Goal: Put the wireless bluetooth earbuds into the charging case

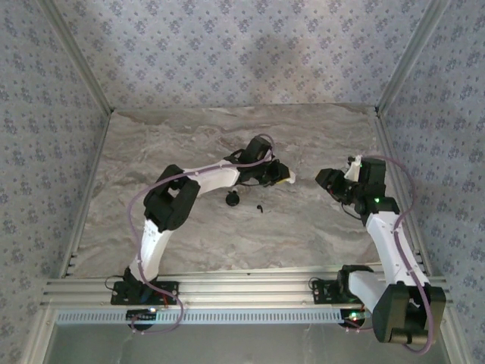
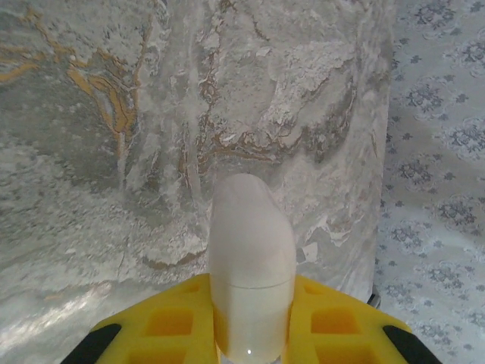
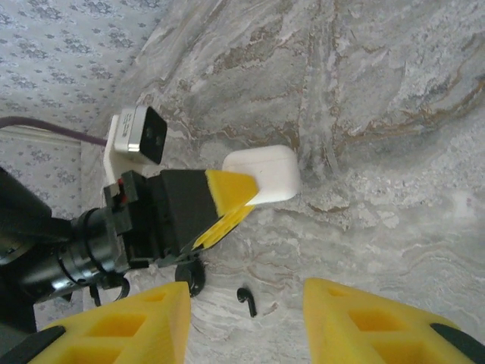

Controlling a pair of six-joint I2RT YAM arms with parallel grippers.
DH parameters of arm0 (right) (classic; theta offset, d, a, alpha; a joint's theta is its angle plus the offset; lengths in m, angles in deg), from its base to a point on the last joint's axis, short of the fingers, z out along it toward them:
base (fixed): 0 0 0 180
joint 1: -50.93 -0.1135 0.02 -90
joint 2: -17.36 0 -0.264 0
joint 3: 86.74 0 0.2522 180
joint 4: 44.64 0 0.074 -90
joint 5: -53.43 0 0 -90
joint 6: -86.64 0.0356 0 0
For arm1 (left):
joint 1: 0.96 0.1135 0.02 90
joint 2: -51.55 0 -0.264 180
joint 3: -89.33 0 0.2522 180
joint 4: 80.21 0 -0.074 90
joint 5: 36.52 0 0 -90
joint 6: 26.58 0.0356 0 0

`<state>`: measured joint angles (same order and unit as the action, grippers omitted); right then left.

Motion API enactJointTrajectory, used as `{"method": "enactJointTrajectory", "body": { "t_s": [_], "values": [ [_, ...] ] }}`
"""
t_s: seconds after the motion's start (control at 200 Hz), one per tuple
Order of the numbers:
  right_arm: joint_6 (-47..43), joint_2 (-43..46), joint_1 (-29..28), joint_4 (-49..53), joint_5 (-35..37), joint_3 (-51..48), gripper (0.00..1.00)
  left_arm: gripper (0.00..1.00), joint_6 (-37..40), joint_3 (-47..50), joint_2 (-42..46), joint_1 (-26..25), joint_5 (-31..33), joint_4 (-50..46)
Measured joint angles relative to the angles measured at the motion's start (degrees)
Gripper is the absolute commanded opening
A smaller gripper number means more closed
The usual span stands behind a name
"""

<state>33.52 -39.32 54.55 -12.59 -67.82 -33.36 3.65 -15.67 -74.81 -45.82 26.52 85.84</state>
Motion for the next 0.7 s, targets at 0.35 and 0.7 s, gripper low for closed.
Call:
{"method": "enactJointTrajectory", "body": {
  "t_s": [0.35,0.7],
  "values": [
    [0.0,0.5,0.0,0.3,0.0,-0.5,0.44,0.13,-4.0,-7.5,-5.3,-1.1,0.0,-4.1],
    [0.0,0.5,0.0,0.3,-0.7,-0.5,0.44,0.15,-3.9,-10.8,-6.3,-1.3,0.5,-9.7]
  ]
}}
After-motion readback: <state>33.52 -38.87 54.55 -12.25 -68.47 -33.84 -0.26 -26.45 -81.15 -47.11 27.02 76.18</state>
